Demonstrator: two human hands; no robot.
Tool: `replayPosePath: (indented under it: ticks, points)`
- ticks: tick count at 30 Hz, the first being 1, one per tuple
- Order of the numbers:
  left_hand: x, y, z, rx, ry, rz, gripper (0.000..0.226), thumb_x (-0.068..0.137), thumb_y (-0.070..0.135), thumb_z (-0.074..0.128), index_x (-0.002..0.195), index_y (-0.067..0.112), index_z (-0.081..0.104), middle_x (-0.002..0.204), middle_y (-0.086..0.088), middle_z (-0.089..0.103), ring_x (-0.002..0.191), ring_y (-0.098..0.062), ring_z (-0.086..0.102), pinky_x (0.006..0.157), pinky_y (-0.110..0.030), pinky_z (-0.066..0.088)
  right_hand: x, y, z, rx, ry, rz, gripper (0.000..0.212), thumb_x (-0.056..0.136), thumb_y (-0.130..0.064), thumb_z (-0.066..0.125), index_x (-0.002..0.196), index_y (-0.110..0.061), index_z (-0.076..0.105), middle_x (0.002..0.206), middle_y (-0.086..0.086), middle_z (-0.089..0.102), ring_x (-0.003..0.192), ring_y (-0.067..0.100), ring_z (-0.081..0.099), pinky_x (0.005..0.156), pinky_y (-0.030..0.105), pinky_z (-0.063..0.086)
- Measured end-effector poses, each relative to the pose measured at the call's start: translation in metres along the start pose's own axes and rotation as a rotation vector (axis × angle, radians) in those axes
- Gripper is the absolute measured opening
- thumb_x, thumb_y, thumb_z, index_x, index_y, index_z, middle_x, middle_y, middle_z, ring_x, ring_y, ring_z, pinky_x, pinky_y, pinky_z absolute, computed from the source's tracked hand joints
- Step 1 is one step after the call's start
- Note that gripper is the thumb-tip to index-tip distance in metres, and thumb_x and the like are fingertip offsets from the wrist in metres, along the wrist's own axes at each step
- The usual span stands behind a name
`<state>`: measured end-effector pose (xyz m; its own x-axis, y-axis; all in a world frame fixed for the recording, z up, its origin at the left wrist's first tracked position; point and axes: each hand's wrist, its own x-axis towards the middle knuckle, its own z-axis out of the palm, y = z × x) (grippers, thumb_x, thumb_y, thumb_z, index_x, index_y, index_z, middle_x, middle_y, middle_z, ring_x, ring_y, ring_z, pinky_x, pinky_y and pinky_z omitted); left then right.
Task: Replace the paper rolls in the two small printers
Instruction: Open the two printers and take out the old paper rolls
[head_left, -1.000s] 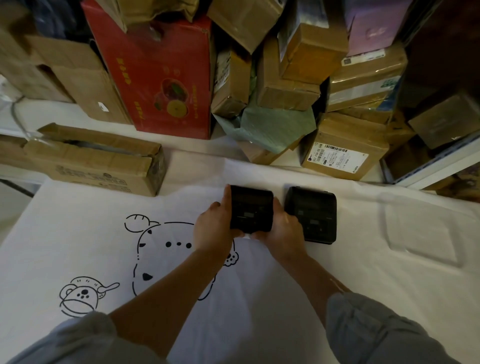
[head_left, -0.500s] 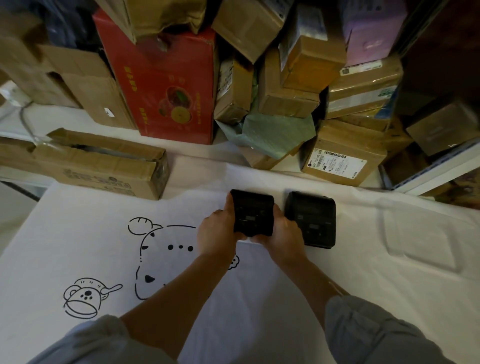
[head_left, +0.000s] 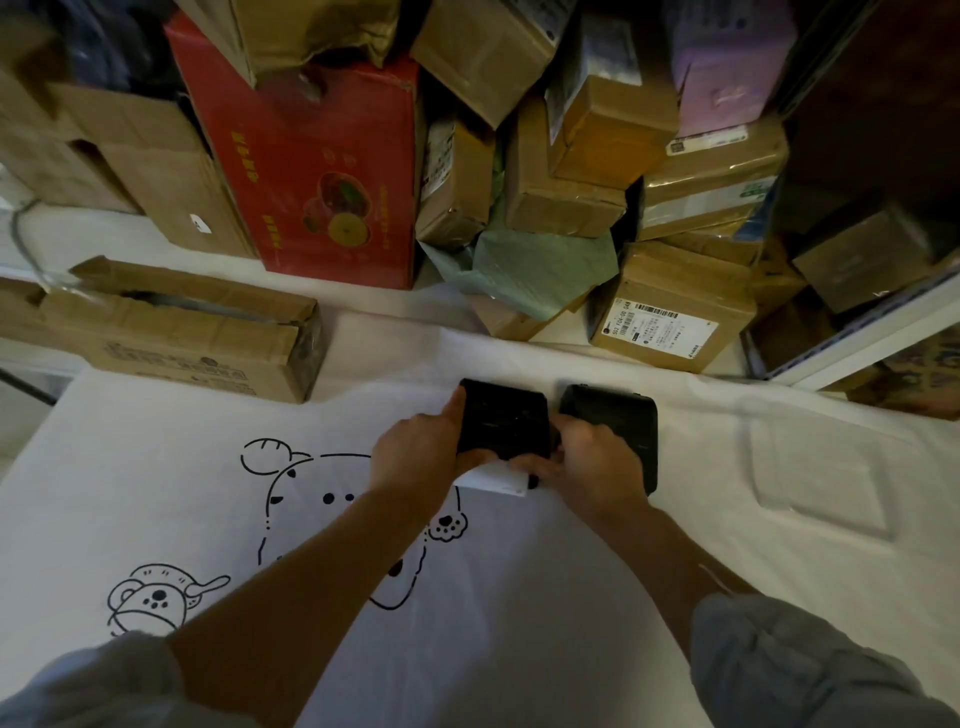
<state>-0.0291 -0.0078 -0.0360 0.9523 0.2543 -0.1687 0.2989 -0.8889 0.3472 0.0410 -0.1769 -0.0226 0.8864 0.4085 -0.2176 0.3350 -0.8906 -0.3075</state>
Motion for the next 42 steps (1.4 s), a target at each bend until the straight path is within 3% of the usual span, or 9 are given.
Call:
replayPosePath:
  ticks: [3, 6, 9, 13, 19, 26, 34, 38, 42]
  points:
    - [0.006, 0.006, -0.016, 0.054, 0.049, 0.018, 0.069, 0.087, 0.063, 0.043, 0.142, 0.024, 0.032, 0.097, -0.007, 0.064, 0.089, -0.026, 0.062, 0.064, -0.03, 0.042, -0.003, 0.003, -0.004, 0.04, 0.158, -0.037, 0.056, 0.081, -0.064, 0.054, 0.115, -0.019, 0.059, 0.077, -0.002, 0.067, 0.073, 0.017, 0.066, 0.066, 0.031, 0.054]
    - [0.016, 0.009, -0.024, -0.079, 0.152, -0.001, 0.054, 0.084, 0.062, 0.049, 0.121, 0.022, 0.055, 0.092, -0.005, 0.067, 0.083, -0.025, 0.064, 0.067, -0.031, 0.051, -0.006, -0.002, 0.001, 0.473, 0.304, 0.044, 0.052, 0.084, -0.046, 0.063, 0.124, -0.015, 0.052, 0.076, -0.004, 0.065, 0.071, 0.014, 0.066, 0.066, 0.033, 0.056]
    - [0.026, 0.009, -0.025, -0.307, 0.217, -0.077, 0.047, 0.08, 0.058, 0.06, 0.107, 0.021, 0.064, 0.082, -0.003, 0.068, 0.075, -0.022, 0.064, 0.069, -0.037, 0.055, -0.004, -0.006, 0.01, 0.781, 0.365, 0.161, 0.031, 0.086, -0.031, 0.067, 0.108, -0.017, 0.051, 0.08, 0.002, 0.067, 0.07, 0.017, 0.069, 0.068, 0.04, 0.059]
    - [0.034, 0.008, -0.021, -0.532, 0.235, -0.171, 0.045, 0.076, 0.056, 0.066, 0.103, 0.021, 0.067, 0.078, -0.002, 0.07, 0.07, -0.018, 0.066, 0.069, -0.036, 0.057, -0.002, -0.005, 0.023, 0.629, 0.244, 0.109, 0.004, 0.091, -0.018, 0.06, 0.094, -0.016, 0.063, 0.085, 0.001, 0.067, 0.076, 0.018, 0.067, 0.073, 0.039, 0.058]
    - [0.05, 0.017, -0.023, -0.801, 0.192, -0.286, 0.038, 0.086, 0.044, 0.063, 0.111, 0.015, 0.066, 0.073, 0.0, 0.064, 0.069, -0.018, 0.067, 0.072, -0.041, 0.059, 0.0, -0.01, 0.026, 0.201, 0.083, 0.008, 0.032, 0.089, -0.032, 0.063, 0.118, -0.021, 0.064, 0.118, 0.002, 0.063, 0.102, 0.016, 0.063, 0.087, 0.026, 0.051]
    - [0.028, 0.012, -0.01, -0.745, 0.199, -0.218, 0.044, 0.092, 0.047, 0.049, 0.131, 0.027, 0.05, 0.088, 0.004, 0.06, 0.084, -0.018, 0.065, 0.076, -0.044, 0.057, -0.002, -0.016, 0.026, 0.166, 0.083, -0.001, 0.034, 0.088, -0.032, 0.063, 0.121, -0.023, 0.062, 0.123, 0.001, 0.057, 0.109, 0.016, 0.059, 0.091, 0.025, 0.046]
    - [0.022, 0.026, -0.015, -0.669, 0.3, -0.216, 0.049, 0.092, 0.043, 0.052, 0.135, 0.024, 0.04, 0.094, 0.001, 0.058, 0.087, -0.015, 0.056, 0.069, -0.029, 0.043, -0.012, 0.003, 0.012, 0.221, 0.224, 0.093, 0.024, 0.09, -0.029, 0.061, 0.112, -0.021, 0.066, 0.116, 0.004, 0.06, 0.1, 0.019, 0.06, 0.08, 0.023, 0.045]
    - [0.033, 0.03, -0.017, -0.758, 0.283, -0.285, 0.037, 0.091, 0.036, 0.058, 0.124, 0.021, 0.052, 0.099, -0.004, 0.063, 0.088, -0.02, 0.06, 0.077, -0.033, 0.051, -0.018, 0.023, 0.0, 0.217, 0.399, 0.174, 0.042, 0.086, -0.023, 0.065, 0.128, -0.019, 0.057, 0.128, 0.007, 0.051, 0.115, 0.025, 0.052, 0.09, 0.032, 0.046]
    - [0.051, 0.033, -0.024, -0.714, 0.256, -0.352, 0.035, 0.091, 0.036, 0.058, 0.121, 0.017, 0.056, 0.111, -0.009, 0.065, 0.099, -0.024, 0.061, 0.08, -0.031, 0.048, -0.021, 0.044, 0.003, 0.169, 0.3, 0.246, 0.069, 0.084, -0.024, 0.068, 0.145, -0.017, 0.035, 0.147, 0.011, 0.035, 0.134, 0.029, 0.033, 0.106, 0.042, 0.039]
